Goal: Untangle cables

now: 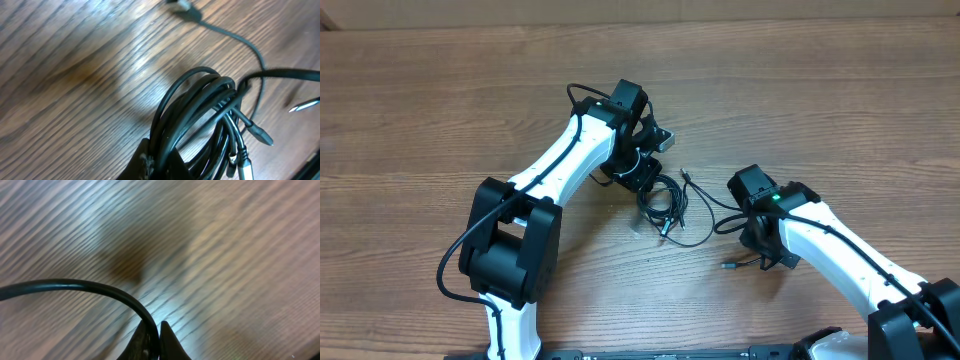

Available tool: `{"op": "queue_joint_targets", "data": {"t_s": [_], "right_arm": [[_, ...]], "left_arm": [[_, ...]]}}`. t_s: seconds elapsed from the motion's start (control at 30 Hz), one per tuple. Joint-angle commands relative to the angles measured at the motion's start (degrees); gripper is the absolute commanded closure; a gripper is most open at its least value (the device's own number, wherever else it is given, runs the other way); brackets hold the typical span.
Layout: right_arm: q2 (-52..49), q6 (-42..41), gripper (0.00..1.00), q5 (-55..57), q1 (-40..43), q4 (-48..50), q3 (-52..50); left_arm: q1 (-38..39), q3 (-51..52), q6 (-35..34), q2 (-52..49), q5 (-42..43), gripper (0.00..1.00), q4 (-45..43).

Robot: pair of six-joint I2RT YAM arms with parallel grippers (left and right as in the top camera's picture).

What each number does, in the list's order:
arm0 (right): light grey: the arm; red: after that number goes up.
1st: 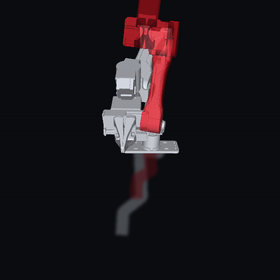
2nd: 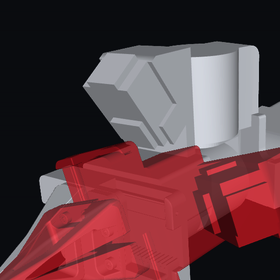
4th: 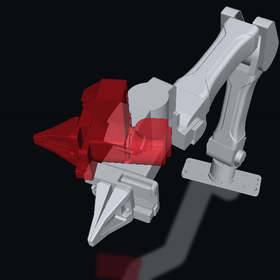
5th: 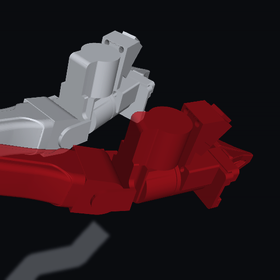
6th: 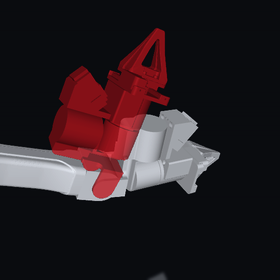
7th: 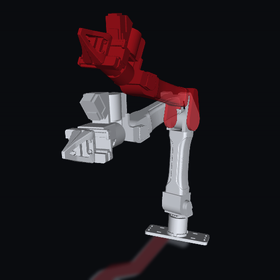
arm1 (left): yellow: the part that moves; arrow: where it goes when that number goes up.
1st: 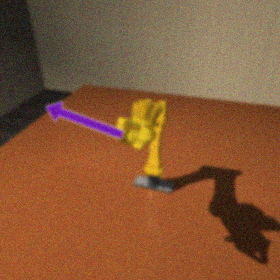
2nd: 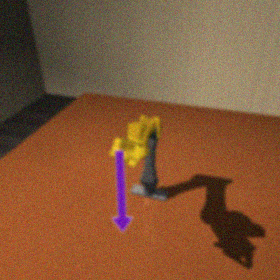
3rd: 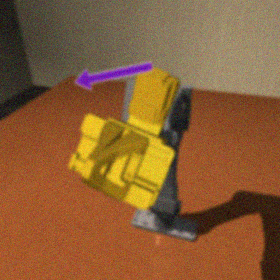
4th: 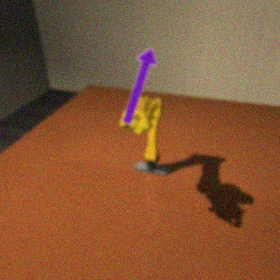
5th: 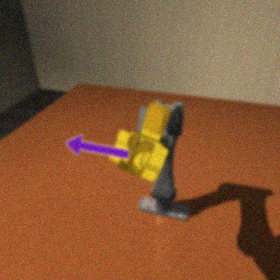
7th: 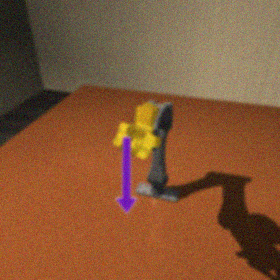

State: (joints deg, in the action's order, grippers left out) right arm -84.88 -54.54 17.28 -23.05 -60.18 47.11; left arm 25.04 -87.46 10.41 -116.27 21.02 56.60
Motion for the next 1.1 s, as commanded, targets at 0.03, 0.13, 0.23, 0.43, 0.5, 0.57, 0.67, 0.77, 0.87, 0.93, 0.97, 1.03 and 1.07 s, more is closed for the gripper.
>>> {"op": "queue_joint_targets", "data": {"t_s": [0.03, 0.13, 0.23, 0.43, 0.5, 0.57, 0.67, 0.77, 0.87, 0.93, 0.97, 1.03, 1.07], "right_arm": [[-0.1, -5.7, 0.96, 4.0, 2.8, 0.1, -0.2], [-0.1, -4.5, 0.9, 2.0, 4.2, 3.5, -0.2], [-0.1, 8.7, 0.51, -7.0, 4.3, 11.4, -0.2], [-0.1, 26.6, 0.09, -26.1, 4.3, 22.6, -0.2], [-0.1, 26.6, 0.09, -26.9, 4.3, 24.2, -0.2], [-0.1, 26.9, 0.08, -28.2, 4.3, 26.1, -0.2], [-0.1, 29.5, 0.09, -30.9, 4.3, 28.6, -0.2], [-0.1, 31.1, 0.1, -34.7, 4.3, 30.6, -0.2], [-0.1, 36.0, 0.15, -42.6, 4.3, 32.1, -0.2], [-0.1, 38.2, 0.23, -45.9, 4.3, 31.7, -0.2], [-0.1, 38.4, 0.25, -45.9, 4.3, 31.2, -0.2], [-0.1, 38.4, 0.31, -45.9, 4.3, 30.5, -0.2], [-0.1, 38.4, 0.37, -45.9, 4.3, 30.4, -0.2]], "left_arm": [[-0.4, -1.6, -1.7, 1.6, -3.8, 0.96, 0.2], [-0.4, -1.6, -1.6, 1.6, -2.2, 0.96, 0.2], [-0.1, -1.6, -1.2, 1.6, -0.4, 0.96, 0.2], [0.0, -1.6, -1.0, 1.6, -0.6, 0.96, 0.2], [0.1, -1.6, -1.0, 1.6, -0.6, 0.96, 0.3], [0.2, -1.6, 0.6, 1.6, -0.4, 0.96, 1.1], [0.9, -1.6, 3.9, 1.6, -0.4, 0.96, 2.8], [1.6, -1.6, 6.2, 1.6, -0.5, 0.96, 3.7], [2.4, -1.6, 7.5, 1.6, 0.3, 0.96, 3.1], [2.6, -1.6, 8.5, 1.7, 3.4, 0.96, 2.4], [2.6, -1.6, 8.5, 1.7, 5.3, 0.96, 1.9], [2.6, -1.6, 9.1, 1.7, 10.5, 0.96, 1.5], [2.6, -1.6, 9.6, 1.7, 12.3, 0.96, 1.5]]}}
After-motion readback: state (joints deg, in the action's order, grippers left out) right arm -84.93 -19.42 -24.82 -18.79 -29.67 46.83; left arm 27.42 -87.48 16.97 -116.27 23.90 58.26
